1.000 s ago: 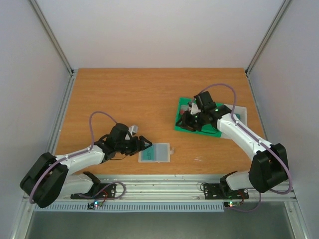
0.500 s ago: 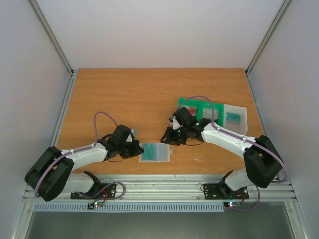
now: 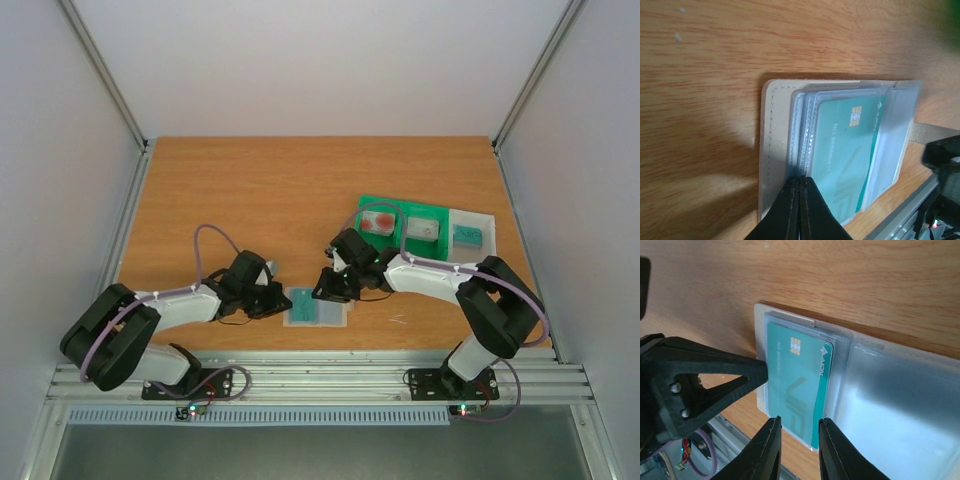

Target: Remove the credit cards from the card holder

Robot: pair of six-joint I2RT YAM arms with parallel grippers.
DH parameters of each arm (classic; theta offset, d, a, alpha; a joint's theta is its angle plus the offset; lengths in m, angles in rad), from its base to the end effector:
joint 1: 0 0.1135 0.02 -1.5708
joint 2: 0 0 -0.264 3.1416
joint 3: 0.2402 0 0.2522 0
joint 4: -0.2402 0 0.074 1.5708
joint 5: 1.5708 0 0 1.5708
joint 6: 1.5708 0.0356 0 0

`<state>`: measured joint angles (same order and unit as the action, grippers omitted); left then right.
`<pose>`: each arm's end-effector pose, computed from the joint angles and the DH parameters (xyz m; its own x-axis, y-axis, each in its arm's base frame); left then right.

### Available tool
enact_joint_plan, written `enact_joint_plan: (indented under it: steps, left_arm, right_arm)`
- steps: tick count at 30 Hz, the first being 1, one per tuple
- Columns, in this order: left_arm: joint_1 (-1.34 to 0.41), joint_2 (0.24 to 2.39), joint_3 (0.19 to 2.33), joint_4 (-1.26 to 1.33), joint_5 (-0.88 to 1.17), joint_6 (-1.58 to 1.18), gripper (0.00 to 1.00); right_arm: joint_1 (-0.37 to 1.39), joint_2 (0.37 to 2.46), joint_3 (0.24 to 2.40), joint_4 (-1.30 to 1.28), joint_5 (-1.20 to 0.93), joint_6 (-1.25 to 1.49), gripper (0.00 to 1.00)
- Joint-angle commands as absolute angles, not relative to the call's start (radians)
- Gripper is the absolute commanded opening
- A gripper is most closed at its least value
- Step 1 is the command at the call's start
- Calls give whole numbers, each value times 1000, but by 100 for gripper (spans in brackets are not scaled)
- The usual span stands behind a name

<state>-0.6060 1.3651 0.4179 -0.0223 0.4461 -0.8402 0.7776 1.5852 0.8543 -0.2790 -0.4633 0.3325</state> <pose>0.1703 -0.1367 0.1206 -0.9844 -0.1353 -0.1125 -0.0280 0.7518 -0.6587 0.2044 0.2236 0.1690 -0.8305 -0.4079 -0.3793 -0.5564 0.6388 0.5313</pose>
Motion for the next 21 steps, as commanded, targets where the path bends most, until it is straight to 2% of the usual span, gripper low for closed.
enact_joint_plan:
  steps: [1,8,21]
  left_arm:
    - [-606,1390,380,36,448,-877,0]
    - [-606,1380,377,28,434,-881,0]
    - [-606,1373,376,29,433,-882,0]
  right_arm:
    - [793,1627,833,-213,-465,341,23]
    - [798,1659,809,-184,-447,341,19]
    - [798,1694,792,-129,-465,355,18]
